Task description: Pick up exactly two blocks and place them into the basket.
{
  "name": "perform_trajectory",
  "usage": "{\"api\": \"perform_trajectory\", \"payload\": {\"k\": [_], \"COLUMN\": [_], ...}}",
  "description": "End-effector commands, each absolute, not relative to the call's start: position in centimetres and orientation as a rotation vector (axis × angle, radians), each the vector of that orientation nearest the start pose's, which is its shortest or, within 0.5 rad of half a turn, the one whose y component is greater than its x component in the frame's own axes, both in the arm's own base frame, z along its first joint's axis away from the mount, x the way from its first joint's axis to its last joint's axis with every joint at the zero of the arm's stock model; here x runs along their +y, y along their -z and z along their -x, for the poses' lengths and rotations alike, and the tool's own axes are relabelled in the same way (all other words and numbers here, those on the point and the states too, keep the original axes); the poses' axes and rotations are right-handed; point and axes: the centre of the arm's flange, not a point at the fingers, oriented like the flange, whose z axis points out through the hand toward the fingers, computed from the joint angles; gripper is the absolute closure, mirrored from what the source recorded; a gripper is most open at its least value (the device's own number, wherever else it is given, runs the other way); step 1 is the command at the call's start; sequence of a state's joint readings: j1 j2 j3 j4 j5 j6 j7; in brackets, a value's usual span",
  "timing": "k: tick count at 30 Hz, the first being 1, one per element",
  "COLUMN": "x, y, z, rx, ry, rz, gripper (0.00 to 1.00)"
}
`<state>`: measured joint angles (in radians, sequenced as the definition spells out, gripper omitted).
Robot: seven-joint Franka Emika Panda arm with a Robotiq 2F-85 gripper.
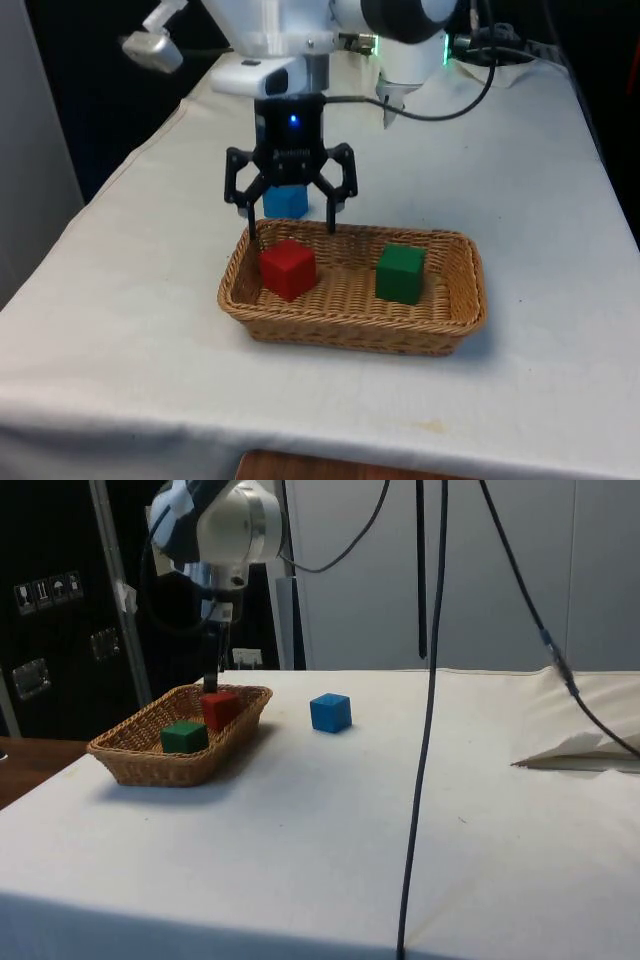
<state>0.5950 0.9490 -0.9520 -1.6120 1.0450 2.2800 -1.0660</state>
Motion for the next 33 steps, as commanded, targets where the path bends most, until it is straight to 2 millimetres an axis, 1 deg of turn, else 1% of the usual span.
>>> {"api": "perform_trajectory", "payload": {"k": [1,2,3,4,10,13,14,15,17,18,20,21,24,25,29,30,31,33], "x": [-11.2,-11.2,-11.2,-11.2,-11.0,-11.0,-11.0,-10.9,-10.9,-10.9,-10.9,-10.9,-10.9,-10.9,-10.6,-10.8,-10.7,-10.5], "y": [-25.3,-25.7,-25.3,-26.1,-28.0,-29.3,-29.0,-29.7,-30.2,-30.8,-31.3,-31.2,-32.3,-32.3,-33.4,-33.1,-33.7,-34.3], "z": [-68.8,-68.6,-68.9,-68.4,-67.4,-66.6,-66.9,-66.5,-66.1,-65.7,-65.4,-65.6,-64.6,-64.6,-63.8,-64.3,-63.6,-63.2], "rx": [-0.531,-0.527,-0.532,-0.521,-0.501,-0.486,-0.492,-0.483,-0.478,-0.473,-0.469,-0.474,-0.465,-0.465,-0.467,-0.469,-0.467,-0.471], "ry": [0.376,0.378,0.382,0.380,0.391,0.403,0.413,0.407,0.409,0.411,0.415,0.422,0.418,0.418,0.421,0.423,0.421,0.422], "rz": [3.119,3.118,3.113,3.116,3.107,3.100,3.092,3.098,3.096,3.094,3.091,3.080,3.085,3.085,3.073,3.065,3.072,3.067], "gripper": [0.00,0.00,0.00,0.00,0.00,0.00,0.00,0.00,0.00,0.00,0.00,0.00,0.00,0.00,0.00,0.00,0.00,0.00]}}
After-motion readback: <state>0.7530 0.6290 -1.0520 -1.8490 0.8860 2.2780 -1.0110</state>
